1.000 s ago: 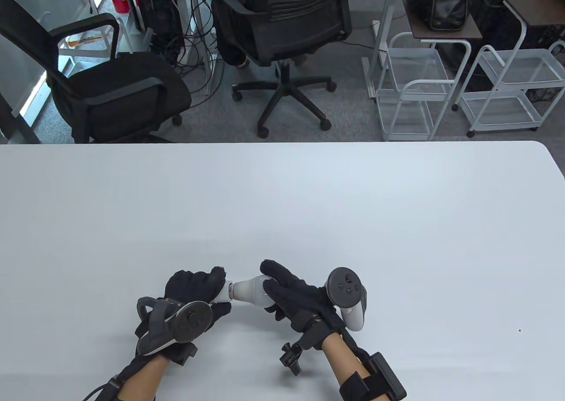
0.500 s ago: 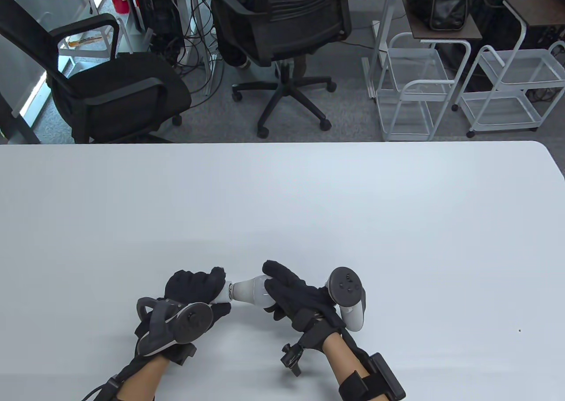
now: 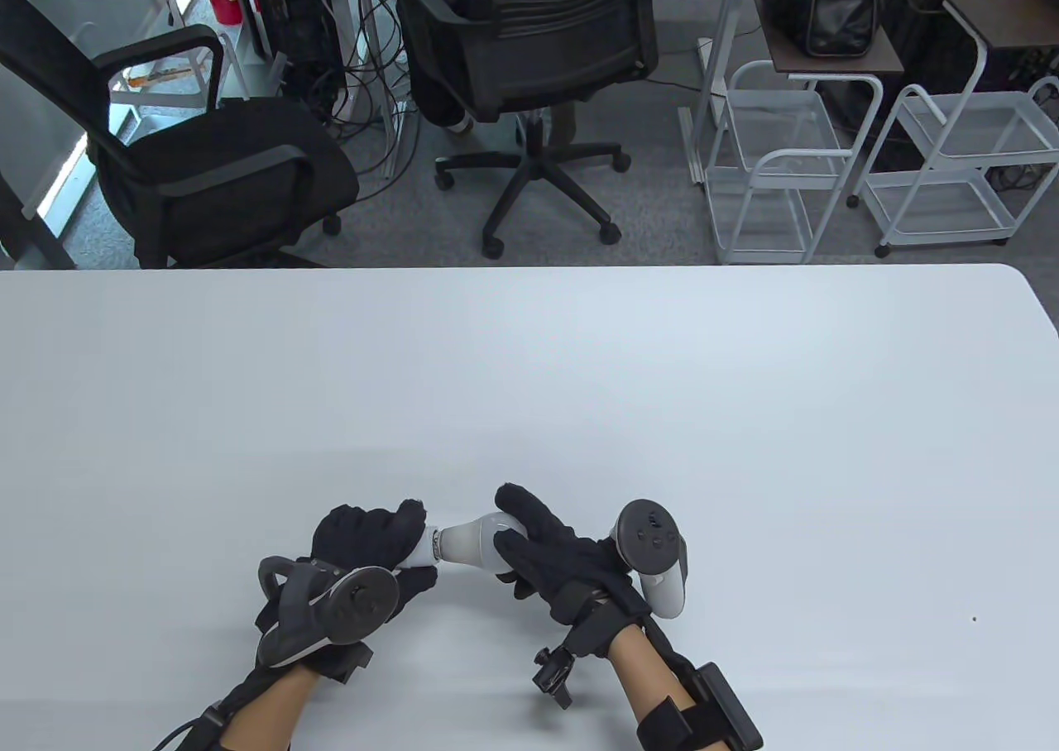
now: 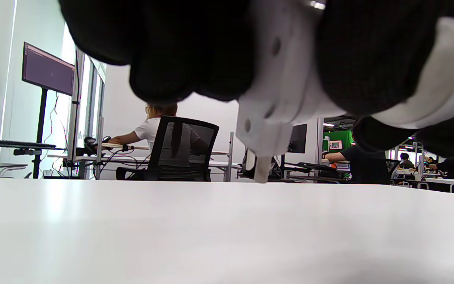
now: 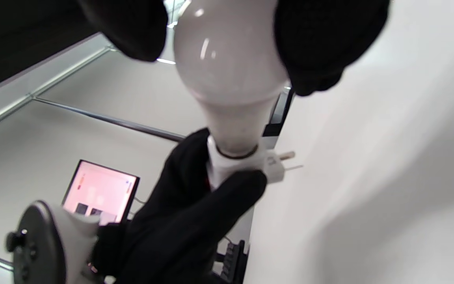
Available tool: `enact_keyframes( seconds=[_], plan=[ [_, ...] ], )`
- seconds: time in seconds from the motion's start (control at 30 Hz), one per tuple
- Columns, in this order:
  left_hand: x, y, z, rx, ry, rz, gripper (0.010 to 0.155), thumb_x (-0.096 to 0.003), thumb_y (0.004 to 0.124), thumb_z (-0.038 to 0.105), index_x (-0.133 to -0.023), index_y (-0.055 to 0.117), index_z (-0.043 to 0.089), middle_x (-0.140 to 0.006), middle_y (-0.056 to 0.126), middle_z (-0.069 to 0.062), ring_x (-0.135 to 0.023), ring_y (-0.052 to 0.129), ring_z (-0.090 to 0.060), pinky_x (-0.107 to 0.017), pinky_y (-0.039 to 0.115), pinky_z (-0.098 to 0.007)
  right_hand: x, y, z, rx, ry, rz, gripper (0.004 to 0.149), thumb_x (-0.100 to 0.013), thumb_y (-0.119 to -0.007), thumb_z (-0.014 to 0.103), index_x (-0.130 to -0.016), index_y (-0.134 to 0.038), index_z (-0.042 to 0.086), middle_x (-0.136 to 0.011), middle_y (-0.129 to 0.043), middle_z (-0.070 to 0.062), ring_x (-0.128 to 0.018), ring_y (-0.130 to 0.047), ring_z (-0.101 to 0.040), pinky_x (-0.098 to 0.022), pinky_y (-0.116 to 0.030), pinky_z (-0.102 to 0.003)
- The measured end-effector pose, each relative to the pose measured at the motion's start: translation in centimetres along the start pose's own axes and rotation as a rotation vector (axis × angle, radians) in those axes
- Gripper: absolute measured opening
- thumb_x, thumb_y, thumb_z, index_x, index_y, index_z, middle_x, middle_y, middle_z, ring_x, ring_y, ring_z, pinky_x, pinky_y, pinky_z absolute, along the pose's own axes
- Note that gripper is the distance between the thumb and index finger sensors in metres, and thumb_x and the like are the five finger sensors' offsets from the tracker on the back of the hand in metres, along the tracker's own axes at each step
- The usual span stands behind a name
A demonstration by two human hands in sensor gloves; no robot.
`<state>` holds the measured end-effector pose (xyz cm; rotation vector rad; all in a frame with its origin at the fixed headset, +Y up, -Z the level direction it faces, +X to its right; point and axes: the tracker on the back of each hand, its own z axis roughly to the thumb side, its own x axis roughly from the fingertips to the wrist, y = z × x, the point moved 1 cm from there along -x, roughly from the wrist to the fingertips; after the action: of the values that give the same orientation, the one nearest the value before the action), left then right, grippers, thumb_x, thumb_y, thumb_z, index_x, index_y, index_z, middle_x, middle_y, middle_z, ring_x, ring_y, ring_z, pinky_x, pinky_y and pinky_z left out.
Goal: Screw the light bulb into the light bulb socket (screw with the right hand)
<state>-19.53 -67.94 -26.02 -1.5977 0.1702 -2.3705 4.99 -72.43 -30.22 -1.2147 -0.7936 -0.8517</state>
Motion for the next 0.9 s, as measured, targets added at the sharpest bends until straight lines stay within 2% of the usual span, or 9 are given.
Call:
enact_keyframes(
  seconds=[0.23, 0.33, 0.4, 0.47, 0.53, 0.7, 0.8, 0.87, 0.9],
  plan=[
    [0.2, -0.7, 0.6, -0.05, 0.02, 0.076, 0.072, -0.0466, 0.088, 0.054, -0.107, 0.068, 0.02, -0.078, 0.088, -0.01, -0.073, 0.086, -0.026, -0.078, 0.061, -0.058, 0.0, 0.4, 0.2, -0.003, -0.011, -0.084, 0.062, -0.066, -0.062, 0.034, -0.106, -0.048, -0.011, -0.072, -0.071, -0.049, -0.038, -0.092, -0.037, -0.02, -0.082, -0.029],
    [0.1, -0.5, 0.4, -0.019, 0.011, 0.059, 0.072, -0.0464, 0.088, 0.054, -0.106, 0.069, 0.02, -0.078, 0.088, -0.01, -0.073, 0.087, -0.026, -0.077, 0.061, -0.059, 0.1, 0.2, 0.3, 0.014, -0.007, -0.072, 0.064, -0.066, -0.061, 0.037, -0.109, -0.044, -0.007, -0.079, -0.068, -0.046, -0.051, -0.087, -0.046, -0.031, -0.081, -0.038],
    [0.0, -0.5, 0.3, 0.007, 0.018, 0.028, 0.072, -0.046, 0.088, 0.055, -0.106, 0.07, 0.02, -0.077, 0.089, -0.009, -0.072, 0.088, -0.025, -0.077, 0.062, -0.058, 0.1, -0.3, 0.4, 0.01, 0.016, -0.026, 0.067, -0.065, -0.067, 0.037, -0.111, -0.038, -0.002, -0.095, -0.049, -0.05, -0.066, -0.076, -0.059, -0.037, -0.078, -0.043],
    [0.1, -0.4, 0.3, 0.053, 0.017, 0.035, 0.072, -0.045, 0.089, 0.054, -0.104, 0.071, 0.018, -0.076, 0.09, -0.012, -0.071, 0.088, -0.027, -0.076, 0.062, -0.06, 0.0, -0.4, 0.6, 0.022, 0.022, 0.003, 0.066, -0.065, -0.068, 0.036, -0.109, -0.039, -0.003, -0.091, -0.057, -0.046, -0.064, -0.079, -0.053, -0.037, -0.078, -0.039],
    [0.1, -0.8, 0.3, 0.013, 0.022, 0.049, 0.073, -0.0451, 0.088, 0.055, -0.105, 0.07, 0.018, -0.077, 0.089, -0.01, -0.072, 0.087, -0.026, -0.077, 0.062, -0.059, -0.1, -0.2, 0.8, 0.002, 0.033, -0.043, 0.065, -0.063, -0.071, 0.036, -0.107, -0.046, -0.005, -0.084, -0.064, -0.047, -0.056, -0.084, -0.05, -0.033, -0.08, -0.035],
    [0.3, -1.1, 1.0, -0.043, 0.035, 0.099, 0.074, -0.0449, 0.087, 0.056, -0.106, 0.069, 0.018, -0.077, 0.089, -0.01, -0.073, 0.087, -0.026, -0.077, 0.061, -0.058, 0.1, -0.1, 0.9, -0.046, 0.003, -0.073, 0.064, -0.064, -0.069, 0.037, -0.104, -0.049, -0.009, -0.075, -0.069, -0.048, -0.046, -0.089, -0.044, -0.025, -0.081, -0.03],
    [0.1, -1.0, 0.7, -0.009, 0.025, 0.067, 0.073, -0.0444, 0.088, 0.056, -0.104, 0.07, 0.018, -0.077, 0.089, -0.009, -0.073, 0.087, -0.025, -0.078, 0.061, -0.058, 0.4, -0.4, 1.5, 0.08, 0.08, -0.07, 0.067, -0.064, -0.067, 0.04, -0.109, -0.041, -0.003, -0.082, -0.068, -0.044, -0.053, -0.086, -0.048, -0.031, -0.081, -0.036],
    [0.1, -0.9, 0.4, 0.014, 0.023, 0.043, 0.073, -0.0445, 0.088, 0.057, -0.103, 0.071, 0.018, -0.077, 0.09, -0.009, -0.072, 0.088, -0.025, -0.077, 0.062, -0.058, 0.3, -0.6, 2.0, 0.163, 0.112, -0.028, 0.067, -0.064, -0.069, 0.038, -0.111, -0.037, 0.003, -0.094, -0.056, -0.045, -0.063, -0.081, -0.051, -0.037, -0.078, -0.039],
    [0.2, -0.8, 0.3, 0.038, 0.017, 0.047, 0.073, -0.0448, 0.088, 0.057, -0.104, 0.07, 0.018, -0.077, 0.09, -0.009, -0.073, 0.088, -0.026, -0.078, 0.061, -0.059, 0.3, -0.6, 2.4, 0.211, 0.12, -0.007, 0.067, -0.064, -0.069, 0.038, -0.111, -0.036, 0.003, -0.094, -0.056, -0.044, -0.063, -0.082, -0.05, -0.037, -0.079, -0.038]
  ],
)
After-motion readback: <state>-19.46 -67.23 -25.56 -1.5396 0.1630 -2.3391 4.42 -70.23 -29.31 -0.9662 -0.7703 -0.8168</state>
